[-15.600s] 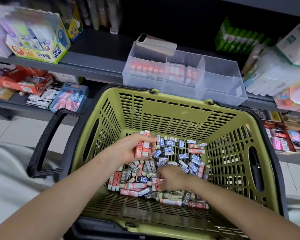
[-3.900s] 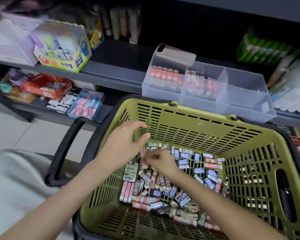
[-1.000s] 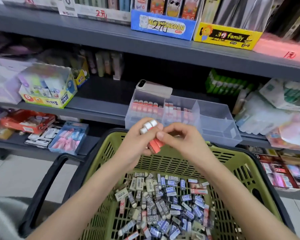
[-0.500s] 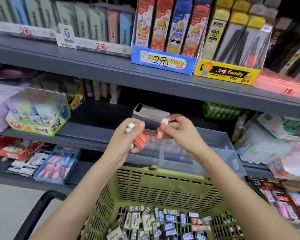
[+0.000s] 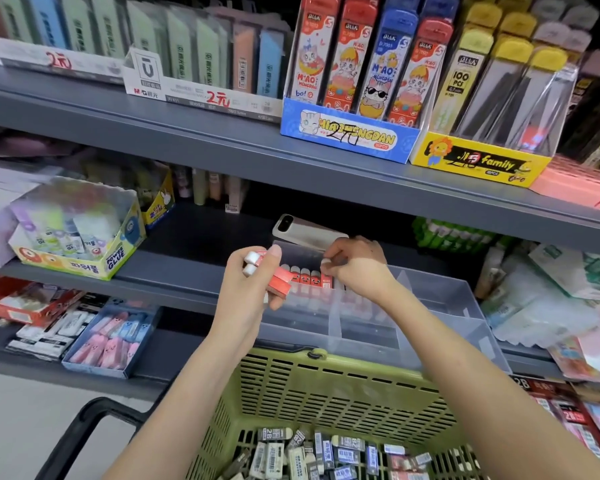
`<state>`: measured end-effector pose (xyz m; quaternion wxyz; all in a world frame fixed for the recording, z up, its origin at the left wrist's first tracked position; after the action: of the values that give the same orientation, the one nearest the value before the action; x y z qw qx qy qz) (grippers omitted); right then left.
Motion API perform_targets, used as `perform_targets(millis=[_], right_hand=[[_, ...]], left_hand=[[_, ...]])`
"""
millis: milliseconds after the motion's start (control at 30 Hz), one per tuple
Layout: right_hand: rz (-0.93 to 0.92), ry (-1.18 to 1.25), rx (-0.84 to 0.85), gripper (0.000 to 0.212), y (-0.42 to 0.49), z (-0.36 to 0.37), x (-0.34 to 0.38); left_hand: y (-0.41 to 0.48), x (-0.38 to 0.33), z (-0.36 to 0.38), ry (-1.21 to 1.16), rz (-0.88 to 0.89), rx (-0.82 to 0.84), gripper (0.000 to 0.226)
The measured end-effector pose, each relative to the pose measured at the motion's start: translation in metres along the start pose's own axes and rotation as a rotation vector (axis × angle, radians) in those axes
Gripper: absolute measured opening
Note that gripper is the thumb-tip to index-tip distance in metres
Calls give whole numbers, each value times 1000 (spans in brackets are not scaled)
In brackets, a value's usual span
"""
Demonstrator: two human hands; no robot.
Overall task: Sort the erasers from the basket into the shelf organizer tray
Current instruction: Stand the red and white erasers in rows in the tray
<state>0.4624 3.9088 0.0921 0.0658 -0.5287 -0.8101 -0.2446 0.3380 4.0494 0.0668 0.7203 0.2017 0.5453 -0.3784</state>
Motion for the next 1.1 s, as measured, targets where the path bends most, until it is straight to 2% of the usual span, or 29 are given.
perform_targets(millis=[67, 167, 233, 300, 333, 367, 400, 433, 467, 533, 633, 700, 767, 867, 1000, 1100], right_hand=[[-36, -87, 1, 12, 2, -2, 3], [-332, -411, -4, 23, -2, 1, 15], [-484, -577, 18, 32, -8, 5, 20], [-526, -593, -104, 31, -14, -4, 31], [-511, -484, -257, 26, -18, -17, 41], [-470, -300, -416, 21, -26, -31, 50], [-399, -70, -505, 20, -33, -42, 56], [-315, 179, -465, 20, -38, -45, 61], [-213, 395, -345, 19, -41, -40, 68], [-18, 641, -82, 13, -47, -25, 82], [63, 668, 46, 10, -49, -15, 97], [131, 705, 81, 19, -49, -9, 99], [184, 794, 145, 29, -50, -6, 99], [257, 916, 188, 22, -53, -11, 92], [365, 1021, 192, 13, -72, -17, 64], [396, 970, 160, 16, -83, -30, 25]], left_hand=[[4, 3, -2, -125, -129, 10, 10], [5, 9, -2, -465, -418, 48, 9], [1, 8, -2, -650, -530, 68, 30], [-2, 9, -2, -727, -575, 89, 42], [-4, 10, -2, -745, -593, 99, 45], [-5, 10, -1, -766, -607, 118, 46], [-6, 9, -1, -784, -611, 130, 48], [-6, 9, -2, -798, -606, 135, 49], [-5, 9, -3, -798, -592, 135, 50], [-4, 9, -3, -782, -555, 149, 47], [-5, 7, -2, -640, -445, 198, 36], [-7, 5, -1, -509, -372, 219, 37], [-8, 3, 2, -483, -346, 248, 39], [-11, 2, 6, -466, -333, 286, 42], [-10, 11, 4, -472, -362, 173, 50], [-10, 11, 6, -504, -340, 124, 47]])
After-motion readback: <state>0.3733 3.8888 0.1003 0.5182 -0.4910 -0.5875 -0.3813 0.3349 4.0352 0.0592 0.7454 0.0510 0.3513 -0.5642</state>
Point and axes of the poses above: each hand's wrist, its own y-axis towards the middle knuckle, its own z-axis out of the palm, x = y × z, the point moved 7 cm from there along y, towards the middle knuckle, and after that the axes turned 14 degrees about -x, right-handed, at the moved point
